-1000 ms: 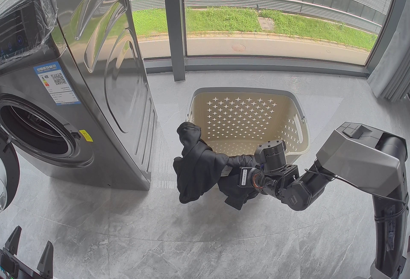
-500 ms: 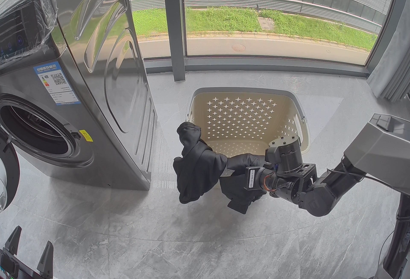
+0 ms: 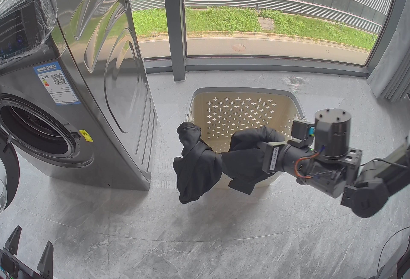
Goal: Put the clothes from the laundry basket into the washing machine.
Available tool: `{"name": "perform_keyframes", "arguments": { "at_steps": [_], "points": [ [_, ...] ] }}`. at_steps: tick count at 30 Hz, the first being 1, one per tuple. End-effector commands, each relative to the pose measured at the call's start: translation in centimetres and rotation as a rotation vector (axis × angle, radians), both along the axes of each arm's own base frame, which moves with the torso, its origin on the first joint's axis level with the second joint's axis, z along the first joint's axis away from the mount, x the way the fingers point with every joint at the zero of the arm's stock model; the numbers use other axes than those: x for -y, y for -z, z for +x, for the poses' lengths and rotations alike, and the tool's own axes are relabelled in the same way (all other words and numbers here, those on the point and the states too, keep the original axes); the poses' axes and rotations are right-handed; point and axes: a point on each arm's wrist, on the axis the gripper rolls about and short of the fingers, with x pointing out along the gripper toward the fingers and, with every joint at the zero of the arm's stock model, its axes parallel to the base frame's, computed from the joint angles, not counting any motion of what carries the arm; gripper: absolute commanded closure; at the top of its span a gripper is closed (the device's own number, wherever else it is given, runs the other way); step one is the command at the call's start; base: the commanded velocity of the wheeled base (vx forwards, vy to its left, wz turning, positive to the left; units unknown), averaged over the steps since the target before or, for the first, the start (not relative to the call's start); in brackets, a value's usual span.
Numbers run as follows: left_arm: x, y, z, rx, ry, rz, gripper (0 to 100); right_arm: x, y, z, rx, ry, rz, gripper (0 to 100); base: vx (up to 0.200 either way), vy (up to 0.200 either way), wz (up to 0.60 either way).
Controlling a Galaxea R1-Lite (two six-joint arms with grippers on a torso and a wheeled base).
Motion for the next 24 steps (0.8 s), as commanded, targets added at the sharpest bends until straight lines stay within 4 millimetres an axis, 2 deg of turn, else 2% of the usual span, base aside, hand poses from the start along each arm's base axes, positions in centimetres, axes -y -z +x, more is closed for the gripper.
{"name": "perform_keyframes", "arguments": {
  "at_steps": [1,3,5,9,18,24],
  "points": [
    [0.0,0.5,0.0,-0.003,0.000,0.000,0,2.6,-6.2,-7.7,0.163,-0.149,0.129,100,0.000,0.000,0.00],
    [0.0,0.5,0.0,-0.003,0.000,0.000,0,3.2,-6.7,-8.5,0.193,-0.165,0.128,100,0.000,0.000,0.00],
    [0.0,0.5,0.0,-0.003,0.001,0.000,0,4.4,-8.0,-9.3,0.286,-0.175,0.138,100,0.000,0.000,0.00],
    [0.0,0.5,0.0,-0.003,0.001,0.000,0,4.9,-9.4,-9.8,0.371,-0.189,0.170,100,0.000,0.000,0.00],
    [0.0,0.5,0.0,-0.003,0.001,-0.002,0,5.5,-9.4,-10.3,0.396,-0.175,0.141,100,0.000,0.000,0.00],
    [0.0,0.5,0.0,-0.003,0.001,-0.003,0,6.0,-9.0,-10.4,0.386,-0.137,0.121,100,-0.200,0.000,0.00]
  ]
}}
